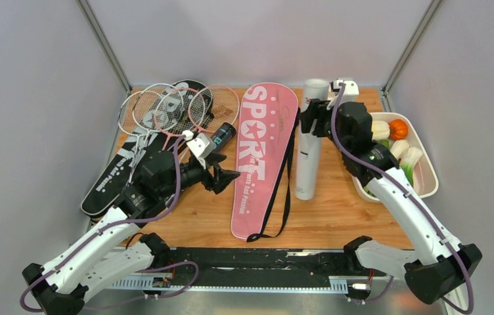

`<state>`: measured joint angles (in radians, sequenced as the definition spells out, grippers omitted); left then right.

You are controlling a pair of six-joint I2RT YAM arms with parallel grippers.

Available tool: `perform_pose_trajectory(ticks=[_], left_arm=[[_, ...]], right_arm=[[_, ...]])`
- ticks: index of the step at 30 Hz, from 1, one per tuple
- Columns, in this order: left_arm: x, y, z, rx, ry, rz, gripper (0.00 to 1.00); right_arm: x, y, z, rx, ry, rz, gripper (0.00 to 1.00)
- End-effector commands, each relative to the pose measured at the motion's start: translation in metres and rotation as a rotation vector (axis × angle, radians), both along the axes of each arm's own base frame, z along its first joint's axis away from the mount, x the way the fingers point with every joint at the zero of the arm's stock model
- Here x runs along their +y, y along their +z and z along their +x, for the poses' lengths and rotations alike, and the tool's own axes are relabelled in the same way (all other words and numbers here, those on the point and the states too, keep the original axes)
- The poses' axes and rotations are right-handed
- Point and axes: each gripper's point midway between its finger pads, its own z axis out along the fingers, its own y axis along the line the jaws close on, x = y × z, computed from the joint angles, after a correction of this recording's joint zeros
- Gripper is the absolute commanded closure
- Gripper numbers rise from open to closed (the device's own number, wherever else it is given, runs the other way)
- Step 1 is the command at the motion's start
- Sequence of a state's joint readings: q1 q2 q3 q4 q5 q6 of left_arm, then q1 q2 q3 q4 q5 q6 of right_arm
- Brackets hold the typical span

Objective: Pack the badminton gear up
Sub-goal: Place the shuttle tube at the center of the board.

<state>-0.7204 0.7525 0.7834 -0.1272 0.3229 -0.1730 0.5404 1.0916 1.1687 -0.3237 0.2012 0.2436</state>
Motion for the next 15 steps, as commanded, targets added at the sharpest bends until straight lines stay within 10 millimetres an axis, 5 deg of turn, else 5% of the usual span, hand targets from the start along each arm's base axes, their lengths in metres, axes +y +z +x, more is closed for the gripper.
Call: perform_pose_trajectory(ticks=[1, 9, 15], left_arm=[[0.039, -0.020, 0.033, -0.019, 0.253, 0.184, 0.25], [0.098, -0.072, 0.074, 0.089, 0.559, 0.518, 0.22], [0.116, -0.123, 0.095, 0.259, 0.586, 0.662, 0.20]], right_arm=[[-0.043, -0.028, 0.011, 0.153, -0.050, -0.132, 0.66], [-0.075, -0.107, 0.044, 0.368, -0.109, -0.237, 0.59], [-0.103, -0.159, 0.086, 0.459, -0.182, -0.315, 0.59]])
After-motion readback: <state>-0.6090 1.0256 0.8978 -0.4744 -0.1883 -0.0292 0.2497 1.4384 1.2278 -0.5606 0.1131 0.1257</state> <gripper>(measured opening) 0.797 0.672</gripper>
